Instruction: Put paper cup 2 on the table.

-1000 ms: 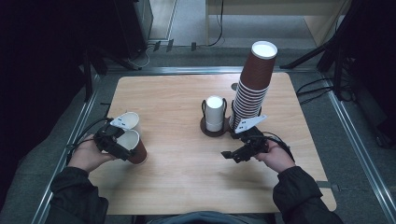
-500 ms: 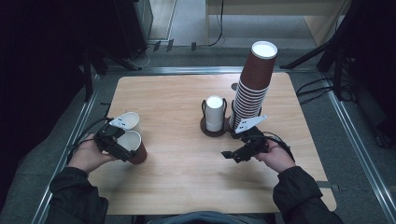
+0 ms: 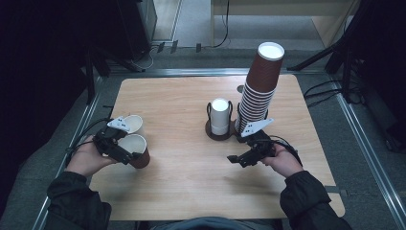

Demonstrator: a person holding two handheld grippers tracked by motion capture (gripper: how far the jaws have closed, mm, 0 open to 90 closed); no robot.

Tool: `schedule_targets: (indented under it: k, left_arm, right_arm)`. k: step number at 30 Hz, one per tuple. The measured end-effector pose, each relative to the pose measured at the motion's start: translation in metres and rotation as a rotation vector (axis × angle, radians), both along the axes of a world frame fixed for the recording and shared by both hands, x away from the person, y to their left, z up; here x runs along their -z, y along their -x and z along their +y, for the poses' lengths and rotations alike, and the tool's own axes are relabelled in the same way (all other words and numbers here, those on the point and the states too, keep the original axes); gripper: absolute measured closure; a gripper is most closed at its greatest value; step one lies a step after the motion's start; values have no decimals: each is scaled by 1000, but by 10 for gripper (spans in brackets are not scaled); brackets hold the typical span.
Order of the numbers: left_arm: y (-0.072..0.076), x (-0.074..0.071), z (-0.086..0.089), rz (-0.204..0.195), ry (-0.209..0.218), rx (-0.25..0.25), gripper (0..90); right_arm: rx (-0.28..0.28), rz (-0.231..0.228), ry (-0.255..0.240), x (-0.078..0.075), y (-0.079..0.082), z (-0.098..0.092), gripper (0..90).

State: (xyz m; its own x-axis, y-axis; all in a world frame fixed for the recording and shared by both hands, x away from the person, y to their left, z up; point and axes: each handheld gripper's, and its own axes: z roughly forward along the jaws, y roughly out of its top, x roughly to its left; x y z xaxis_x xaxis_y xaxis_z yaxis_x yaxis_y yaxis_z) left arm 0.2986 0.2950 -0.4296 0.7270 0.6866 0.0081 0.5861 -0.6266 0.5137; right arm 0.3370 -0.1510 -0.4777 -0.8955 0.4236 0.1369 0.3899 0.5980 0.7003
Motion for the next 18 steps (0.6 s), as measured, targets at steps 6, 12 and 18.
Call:
schedule_targets:
  k: [6, 12, 18]
  left_arm:
    - [2, -16, -4, -50, 85, 11, 0]
    - [-2, -22, -19, -23, 129, 32, 0]
    - [-11, -23, -41, -5, 146, 54, 0]
  right_arm:
    - [3, 1, 3, 0, 0, 0, 153]
    - [6, -1, 6, 1, 3, -2, 153]
    - [12, 1, 8, 3, 8, -5, 153]
